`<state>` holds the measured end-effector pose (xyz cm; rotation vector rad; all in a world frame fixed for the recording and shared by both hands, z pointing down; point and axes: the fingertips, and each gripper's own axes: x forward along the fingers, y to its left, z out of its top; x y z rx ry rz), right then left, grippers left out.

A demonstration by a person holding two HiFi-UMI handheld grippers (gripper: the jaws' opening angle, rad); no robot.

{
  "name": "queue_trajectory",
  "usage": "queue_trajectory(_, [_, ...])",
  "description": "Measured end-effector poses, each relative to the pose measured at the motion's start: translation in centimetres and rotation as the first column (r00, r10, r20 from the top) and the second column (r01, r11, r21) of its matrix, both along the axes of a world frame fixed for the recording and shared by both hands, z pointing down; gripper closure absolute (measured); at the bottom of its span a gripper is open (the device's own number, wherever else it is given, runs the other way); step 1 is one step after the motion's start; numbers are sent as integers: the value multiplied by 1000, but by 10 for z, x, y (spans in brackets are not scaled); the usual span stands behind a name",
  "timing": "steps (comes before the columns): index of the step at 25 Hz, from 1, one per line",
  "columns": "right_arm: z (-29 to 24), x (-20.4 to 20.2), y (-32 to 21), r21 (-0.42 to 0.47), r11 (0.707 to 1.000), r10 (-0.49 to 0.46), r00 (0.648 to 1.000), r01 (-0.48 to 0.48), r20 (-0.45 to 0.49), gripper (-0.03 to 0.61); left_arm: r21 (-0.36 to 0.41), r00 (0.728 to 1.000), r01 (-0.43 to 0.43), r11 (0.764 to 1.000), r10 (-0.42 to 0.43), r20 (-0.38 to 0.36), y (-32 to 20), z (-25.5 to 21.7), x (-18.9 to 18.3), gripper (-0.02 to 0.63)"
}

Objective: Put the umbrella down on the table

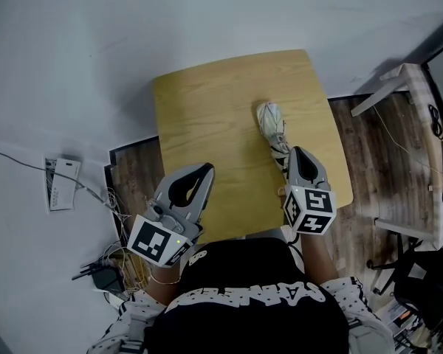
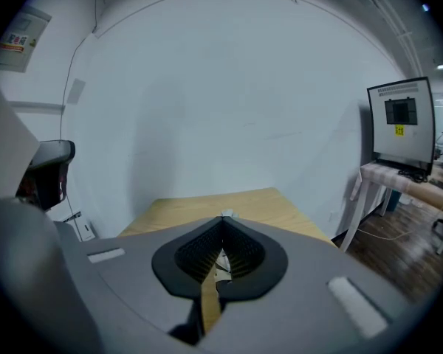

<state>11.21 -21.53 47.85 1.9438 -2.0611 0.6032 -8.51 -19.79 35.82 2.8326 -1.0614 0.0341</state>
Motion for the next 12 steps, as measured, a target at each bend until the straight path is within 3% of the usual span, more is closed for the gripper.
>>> queue_trajectory(12, [-30,-6,23,82,997,-1,1000,0,6,565,-10,1000,-3,1000,3,-15,19,2,-12,615])
